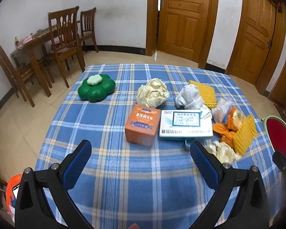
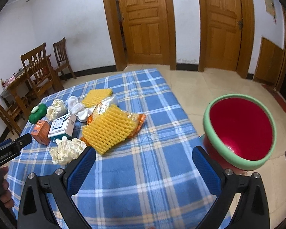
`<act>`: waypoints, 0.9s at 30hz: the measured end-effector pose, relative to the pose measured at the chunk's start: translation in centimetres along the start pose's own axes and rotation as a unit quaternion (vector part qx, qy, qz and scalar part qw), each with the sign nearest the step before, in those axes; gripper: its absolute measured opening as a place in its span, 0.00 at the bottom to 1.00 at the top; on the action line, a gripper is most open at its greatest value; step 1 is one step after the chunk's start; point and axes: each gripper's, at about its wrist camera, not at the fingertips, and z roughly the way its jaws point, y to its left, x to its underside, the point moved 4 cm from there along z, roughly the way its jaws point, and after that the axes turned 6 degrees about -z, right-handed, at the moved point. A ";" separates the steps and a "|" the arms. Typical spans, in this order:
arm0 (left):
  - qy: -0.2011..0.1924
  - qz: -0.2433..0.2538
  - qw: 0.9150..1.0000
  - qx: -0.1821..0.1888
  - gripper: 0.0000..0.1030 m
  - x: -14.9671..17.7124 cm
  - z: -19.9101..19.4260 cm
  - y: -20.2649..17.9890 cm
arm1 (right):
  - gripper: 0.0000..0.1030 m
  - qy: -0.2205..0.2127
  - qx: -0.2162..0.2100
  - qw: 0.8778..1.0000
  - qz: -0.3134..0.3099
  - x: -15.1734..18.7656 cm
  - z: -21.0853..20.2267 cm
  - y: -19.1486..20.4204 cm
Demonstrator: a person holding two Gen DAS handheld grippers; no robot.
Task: Collect trash
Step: 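Grasp the orange printed box with the left tool while the right tool grasps the yellow foam net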
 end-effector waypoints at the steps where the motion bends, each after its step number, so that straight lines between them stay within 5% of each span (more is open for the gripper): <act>1: 0.003 0.002 1.000 -0.001 0.99 -0.3 0.5 0.0 | 1.00 0.005 -0.003 1.000 0.000 -0.3 0.4 0.1; 19: 0.043 0.017 0.999 -0.003 0.99 -2.3 6.8 1.4 | 1.00 0.065 -0.022 0.997 0.018 -2.3 7.0 2.9; 27: 0.059 0.013 0.997 0.043 0.93 -2.2 8.3 1.6 | 1.00 0.072 -0.007 0.997 0.025 -2.8 8.8 3.6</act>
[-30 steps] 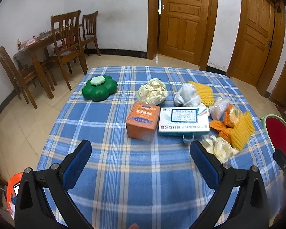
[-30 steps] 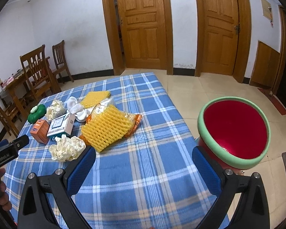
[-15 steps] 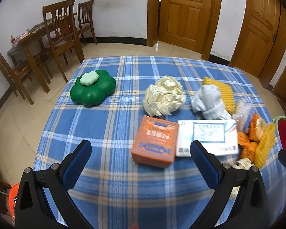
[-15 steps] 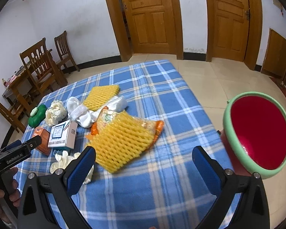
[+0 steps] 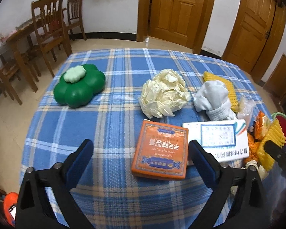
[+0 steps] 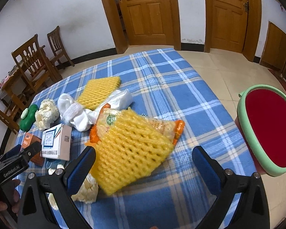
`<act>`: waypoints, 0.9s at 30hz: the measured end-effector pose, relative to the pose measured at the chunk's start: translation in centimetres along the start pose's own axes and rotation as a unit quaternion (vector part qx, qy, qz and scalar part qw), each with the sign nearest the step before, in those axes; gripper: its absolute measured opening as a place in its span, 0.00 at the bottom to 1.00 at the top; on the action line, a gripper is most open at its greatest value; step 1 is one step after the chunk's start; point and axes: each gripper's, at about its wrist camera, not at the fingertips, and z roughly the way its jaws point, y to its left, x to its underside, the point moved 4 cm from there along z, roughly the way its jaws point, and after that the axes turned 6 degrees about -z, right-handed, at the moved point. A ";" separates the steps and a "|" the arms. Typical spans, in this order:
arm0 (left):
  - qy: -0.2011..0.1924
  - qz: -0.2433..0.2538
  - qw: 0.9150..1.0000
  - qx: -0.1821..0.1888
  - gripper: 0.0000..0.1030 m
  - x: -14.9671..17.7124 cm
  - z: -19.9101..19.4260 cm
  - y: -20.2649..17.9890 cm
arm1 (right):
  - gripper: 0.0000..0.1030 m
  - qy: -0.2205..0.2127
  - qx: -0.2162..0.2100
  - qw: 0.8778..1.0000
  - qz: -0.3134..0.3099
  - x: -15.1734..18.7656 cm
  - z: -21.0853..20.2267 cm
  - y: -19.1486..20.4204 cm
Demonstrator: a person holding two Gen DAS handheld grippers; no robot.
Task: Collect trash
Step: 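Grasp the orange printed box with the left tool while the right tool grasps the yellow foam net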
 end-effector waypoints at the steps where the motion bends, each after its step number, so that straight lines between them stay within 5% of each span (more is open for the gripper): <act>1: 0.000 -0.003 1.000 0.008 0.90 0.0 0.1 0.1 | 1.00 0.000 0.000 1.000 0.001 -0.1 0.2 0.1; 14: 0.009 -0.018 0.998 0.051 0.49 -0.1 0.6 0.7 | 1.00 -0.002 0.006 1.000 0.025 0.1 0.3 0.9; 20: 0.001 -0.020 0.999 0.050 0.48 -0.2 0.5 1.0 | 0.98 0.005 -0.007 0.999 0.040 0.4 0.4 0.6; 27: -0.016 -0.024 0.999 0.047 0.48 0.0 -1.1 1.0 | 0.78 0.003 -0.055 0.996 0.066 0.6 0.4 0.4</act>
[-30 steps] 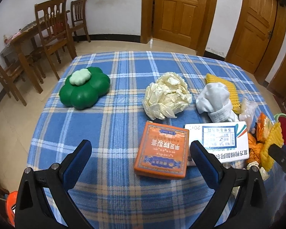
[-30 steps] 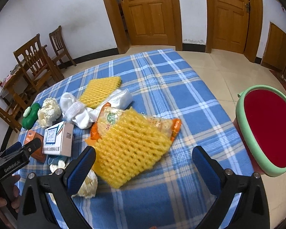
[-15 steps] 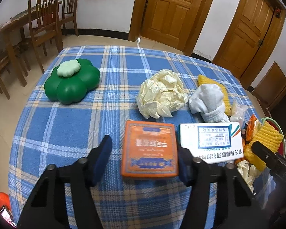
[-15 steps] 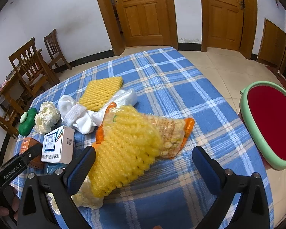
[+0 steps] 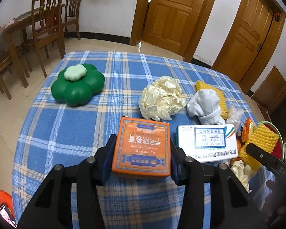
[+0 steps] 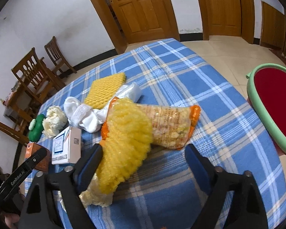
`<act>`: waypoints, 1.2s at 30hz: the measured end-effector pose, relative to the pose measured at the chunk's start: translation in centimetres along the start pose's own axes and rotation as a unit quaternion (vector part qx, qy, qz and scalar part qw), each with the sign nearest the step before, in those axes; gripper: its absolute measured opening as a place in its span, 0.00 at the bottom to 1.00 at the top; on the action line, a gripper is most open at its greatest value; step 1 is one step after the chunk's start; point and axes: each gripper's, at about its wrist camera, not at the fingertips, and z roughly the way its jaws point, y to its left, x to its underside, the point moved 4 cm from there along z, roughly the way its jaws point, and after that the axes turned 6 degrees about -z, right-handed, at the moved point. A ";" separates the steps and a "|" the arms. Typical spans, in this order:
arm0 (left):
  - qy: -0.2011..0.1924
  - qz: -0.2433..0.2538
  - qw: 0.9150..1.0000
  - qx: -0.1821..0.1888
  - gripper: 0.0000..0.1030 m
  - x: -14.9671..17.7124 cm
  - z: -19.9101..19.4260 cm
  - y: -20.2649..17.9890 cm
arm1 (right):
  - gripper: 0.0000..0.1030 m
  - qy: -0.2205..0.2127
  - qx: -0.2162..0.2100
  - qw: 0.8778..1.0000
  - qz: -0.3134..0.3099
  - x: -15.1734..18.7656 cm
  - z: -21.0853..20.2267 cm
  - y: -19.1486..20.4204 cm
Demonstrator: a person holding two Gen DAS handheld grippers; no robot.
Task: Collect trash
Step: 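Grasp the orange printed box with the left tool while the right tool grasps the yellow foam net, then drop the orange box from the left tool into the red bucket while the right tool drops the foam net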
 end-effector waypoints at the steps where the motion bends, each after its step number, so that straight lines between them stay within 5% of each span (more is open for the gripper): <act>1: -0.001 0.000 1.000 -0.001 0.48 0.0 -0.2 -0.1 | 0.73 0.000 -0.008 1.000 0.003 0.1 -0.1 0.0; 7: -0.006 0.001 1.000 -0.001 0.48 0.4 -1.8 -0.8 | 0.61 -0.001 -0.029 1.000 0.011 0.3 -0.8 0.1; 15: -0.014 0.007 1.000 -0.004 0.48 0.8 -3.8 -2.2 | 0.61 -0.009 -0.040 0.999 0.029 0.8 -2.7 -1.5; 22: -0.008 0.019 1.000 0.005 0.48 1.4 -4.4 -4.1 | 0.13 -0.013 -0.054 0.998 0.034 1.2 -3.3 -2.5; 36: 0.002 0.067 0.997 0.047 0.48 2.3 -6.3 -9.9 | 0.12 -0.081 -0.060 0.995 0.008 0.6 -9.3 -4.1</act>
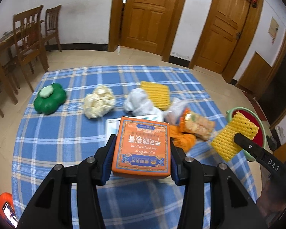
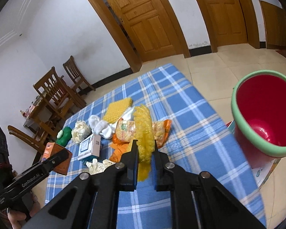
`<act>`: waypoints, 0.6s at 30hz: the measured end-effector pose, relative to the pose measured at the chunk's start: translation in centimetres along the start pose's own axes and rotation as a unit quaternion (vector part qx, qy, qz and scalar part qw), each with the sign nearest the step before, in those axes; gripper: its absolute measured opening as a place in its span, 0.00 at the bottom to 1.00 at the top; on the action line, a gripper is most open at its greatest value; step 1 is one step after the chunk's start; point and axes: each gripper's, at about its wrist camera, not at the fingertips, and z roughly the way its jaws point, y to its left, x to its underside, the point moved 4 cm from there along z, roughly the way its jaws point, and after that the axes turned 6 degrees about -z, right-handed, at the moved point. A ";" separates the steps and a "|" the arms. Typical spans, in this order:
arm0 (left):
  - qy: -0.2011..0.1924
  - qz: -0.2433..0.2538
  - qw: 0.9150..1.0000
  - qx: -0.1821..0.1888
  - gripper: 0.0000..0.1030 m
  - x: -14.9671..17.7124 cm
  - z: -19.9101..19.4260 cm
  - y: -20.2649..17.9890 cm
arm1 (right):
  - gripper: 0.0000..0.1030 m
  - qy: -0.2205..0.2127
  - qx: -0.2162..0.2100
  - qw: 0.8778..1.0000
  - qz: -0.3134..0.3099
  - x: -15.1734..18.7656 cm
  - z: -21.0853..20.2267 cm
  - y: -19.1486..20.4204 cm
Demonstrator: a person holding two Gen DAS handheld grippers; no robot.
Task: Collect trash
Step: 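Drop the orange box from the left tool into the red bucket while the right tool drops the foam net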
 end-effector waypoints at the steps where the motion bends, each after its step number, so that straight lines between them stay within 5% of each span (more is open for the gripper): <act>1: 0.003 0.002 1.000 0.005 0.48 0.0 0.0 -0.5 | 0.12 -0.005 0.002 1.000 0.000 -0.2 -0.5 -0.3; 18: 0.010 0.085 0.994 0.071 0.48 -1.1 0.1 -12.1 | 0.12 -0.056 0.053 0.997 0.012 -2.7 -6.2 -7.2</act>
